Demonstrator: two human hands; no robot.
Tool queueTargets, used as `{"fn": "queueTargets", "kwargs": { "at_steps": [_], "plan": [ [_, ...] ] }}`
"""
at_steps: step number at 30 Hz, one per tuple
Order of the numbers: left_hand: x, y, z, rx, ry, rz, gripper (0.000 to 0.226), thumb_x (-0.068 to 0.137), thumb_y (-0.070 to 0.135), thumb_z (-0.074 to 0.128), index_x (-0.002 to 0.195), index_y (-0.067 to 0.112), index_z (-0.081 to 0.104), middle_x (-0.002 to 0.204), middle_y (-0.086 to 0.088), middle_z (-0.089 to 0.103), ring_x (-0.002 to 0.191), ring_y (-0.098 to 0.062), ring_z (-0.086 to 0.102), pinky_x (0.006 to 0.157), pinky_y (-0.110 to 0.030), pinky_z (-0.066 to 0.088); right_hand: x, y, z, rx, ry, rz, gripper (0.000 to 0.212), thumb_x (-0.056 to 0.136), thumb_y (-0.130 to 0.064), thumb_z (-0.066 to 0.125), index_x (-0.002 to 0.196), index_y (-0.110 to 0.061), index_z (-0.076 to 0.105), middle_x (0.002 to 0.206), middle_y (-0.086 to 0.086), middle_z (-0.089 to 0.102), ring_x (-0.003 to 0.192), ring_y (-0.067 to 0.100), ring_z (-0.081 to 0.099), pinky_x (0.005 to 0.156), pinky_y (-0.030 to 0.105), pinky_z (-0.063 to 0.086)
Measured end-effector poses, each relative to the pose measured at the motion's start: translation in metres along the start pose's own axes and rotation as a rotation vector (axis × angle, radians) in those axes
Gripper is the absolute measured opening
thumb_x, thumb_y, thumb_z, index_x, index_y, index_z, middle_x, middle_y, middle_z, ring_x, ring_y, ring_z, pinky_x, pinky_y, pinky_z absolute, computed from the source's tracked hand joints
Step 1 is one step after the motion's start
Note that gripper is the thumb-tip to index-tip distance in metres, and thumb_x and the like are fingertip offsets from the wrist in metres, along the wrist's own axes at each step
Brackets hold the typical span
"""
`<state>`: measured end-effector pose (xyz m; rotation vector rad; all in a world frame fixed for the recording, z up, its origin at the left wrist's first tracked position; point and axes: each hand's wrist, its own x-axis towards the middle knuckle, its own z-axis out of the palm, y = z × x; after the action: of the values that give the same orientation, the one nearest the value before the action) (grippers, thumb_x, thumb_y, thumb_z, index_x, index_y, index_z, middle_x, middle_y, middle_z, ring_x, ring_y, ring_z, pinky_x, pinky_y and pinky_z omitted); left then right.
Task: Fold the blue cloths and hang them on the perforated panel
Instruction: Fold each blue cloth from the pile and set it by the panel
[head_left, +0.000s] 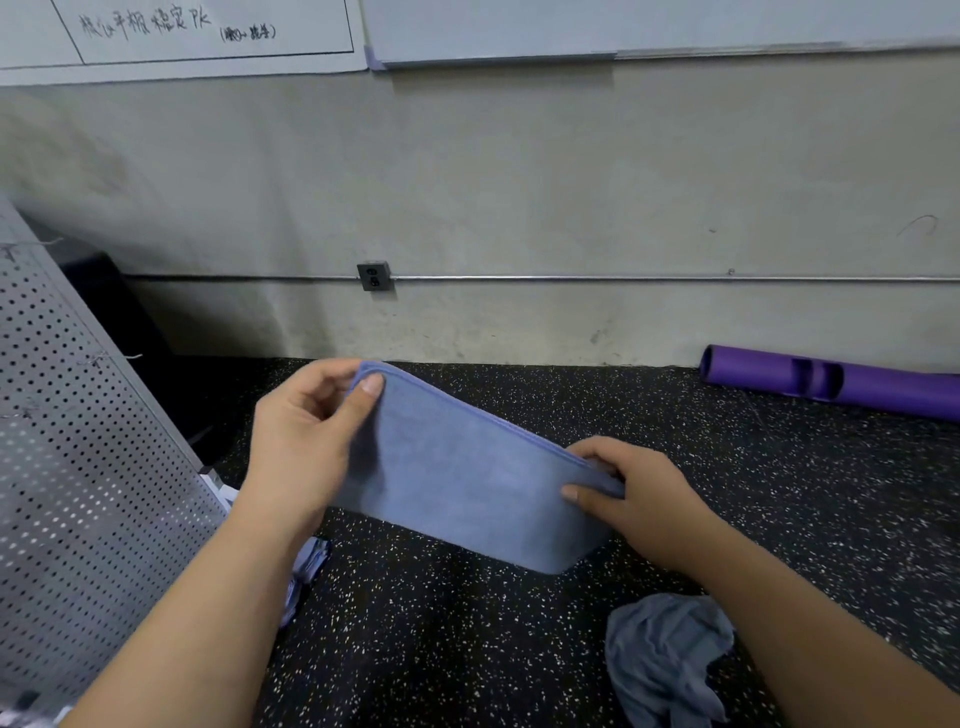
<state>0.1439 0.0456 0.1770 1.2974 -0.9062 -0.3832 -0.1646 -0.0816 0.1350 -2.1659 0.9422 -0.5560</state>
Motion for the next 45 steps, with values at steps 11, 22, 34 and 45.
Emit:
{"fn": "queueTargets", "kwargs": {
  "at_steps": [11, 22, 34, 45],
  "plan": [
    [0.007, 0.001, -0.009, -0.096, 0.17, -0.052, 0.012, 0.098, 0.017, 0.075, 0.109, 0.014, 0.079, 0.087, 0.007, 0.076, 0.085, -0.009, 0.065, 0.08, -0.019, 0.053, 0.0, 0.001, -0.01, 0.201, 0.141, -0.07, 0.028, 0.095, -0.007, 0.077, 0.093, -0.032, 0.066, 0.078, 0.003, 0.067, 0.066, 0.012, 0.057, 0.06, 0.027, 0.048],
    [0.001, 0.012, 0.004, -0.088, 0.09, 0.031, 0.012, 0.099, 0.01, 0.073, 0.103, 0.02, 0.077, 0.079, 0.015, 0.075, 0.076, 0.0, 0.063, 0.069, -0.012, 0.051, 0.001, 0.022, 0.023, -0.005, 0.031, 0.006, 0.034, 0.091, -0.009, 0.081, 0.097, -0.041, 0.071, 0.097, -0.023, 0.073, 0.092, 0.0, 0.07, 0.083, 0.019, 0.058],
    [0.004, 0.011, -0.001, -0.093, 0.099, 0.051, 0.012, 0.099, 0.012, 0.073, 0.103, 0.022, 0.078, 0.082, 0.013, 0.076, 0.08, -0.002, 0.066, 0.075, -0.014, 0.053, 0.002, 0.027, 0.037, -0.056, -0.045, 0.0, 0.009, 0.098, -0.028, 0.075, 0.105, -0.03, 0.08, 0.106, -0.022, 0.072, 0.094, -0.002, 0.068, 0.088, 0.021, 0.056],
    [0.01, 0.009, -0.016, -0.177, 0.132, 0.006, 0.017, 0.086, 0.034, 0.081, 0.1, 0.025, 0.081, 0.09, 0.01, 0.076, 0.088, -0.008, 0.067, 0.084, -0.019, 0.055, 0.009, 0.013, -0.001, 0.163, 0.276, 0.023, 0.023, 0.098, -0.014, 0.075, 0.112, -0.031, 0.081, 0.114, -0.025, 0.069, 0.104, -0.004, 0.067, 0.092, 0.01, 0.053]
  ]
}}
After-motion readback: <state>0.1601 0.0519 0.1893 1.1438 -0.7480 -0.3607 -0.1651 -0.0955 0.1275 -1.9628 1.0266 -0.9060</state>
